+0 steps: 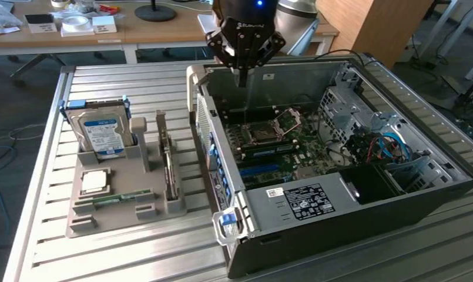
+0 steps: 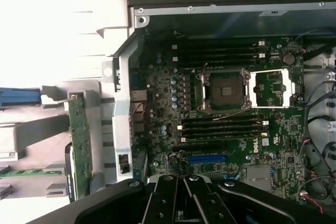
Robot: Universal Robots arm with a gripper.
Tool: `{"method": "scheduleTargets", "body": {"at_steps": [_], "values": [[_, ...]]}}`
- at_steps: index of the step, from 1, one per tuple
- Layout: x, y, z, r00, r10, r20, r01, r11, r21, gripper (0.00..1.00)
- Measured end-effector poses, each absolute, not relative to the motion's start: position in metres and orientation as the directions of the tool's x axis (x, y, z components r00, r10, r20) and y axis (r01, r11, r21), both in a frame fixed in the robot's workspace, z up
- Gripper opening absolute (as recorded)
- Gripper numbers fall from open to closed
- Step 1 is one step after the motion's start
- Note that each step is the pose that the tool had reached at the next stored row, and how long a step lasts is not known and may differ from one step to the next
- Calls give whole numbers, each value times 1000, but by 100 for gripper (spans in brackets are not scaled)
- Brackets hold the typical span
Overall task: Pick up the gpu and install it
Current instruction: 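Reach for the gpu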
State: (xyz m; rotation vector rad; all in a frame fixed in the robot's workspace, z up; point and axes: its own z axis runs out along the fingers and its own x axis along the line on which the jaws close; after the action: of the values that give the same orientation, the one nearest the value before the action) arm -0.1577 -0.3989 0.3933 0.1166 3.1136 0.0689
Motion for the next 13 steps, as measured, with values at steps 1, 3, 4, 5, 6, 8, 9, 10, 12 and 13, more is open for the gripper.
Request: {"method": "scheduleTargets", "body": {"at_steps": [1, 3, 4, 5, 6, 8, 9, 10, 12, 13], "values": [[-159, -399, 393, -997, 75, -23, 74, 996, 45, 11], [-161, -399, 393, -997, 75, -23, 74, 996, 45, 11], [-162, -399, 393, -997, 75, -23, 74, 996, 45, 11], [-163, -399, 393, -997, 75, -23, 74, 996, 45, 11], [-164, -399, 393, -997, 75, -23, 74, 996, 45, 11], [-166, -399, 393, -997, 75, -23, 74, 996, 45, 11], [-167, -399, 393, -997, 75, -23, 74, 996, 45, 11], [-168, -399, 393, -997, 75, -23, 74, 996, 45, 11], [-169, -399, 393, -997, 75, -23, 74, 996, 45, 11], [-170, -399, 393, -997, 75, -23, 74, 996, 45, 11]]}}
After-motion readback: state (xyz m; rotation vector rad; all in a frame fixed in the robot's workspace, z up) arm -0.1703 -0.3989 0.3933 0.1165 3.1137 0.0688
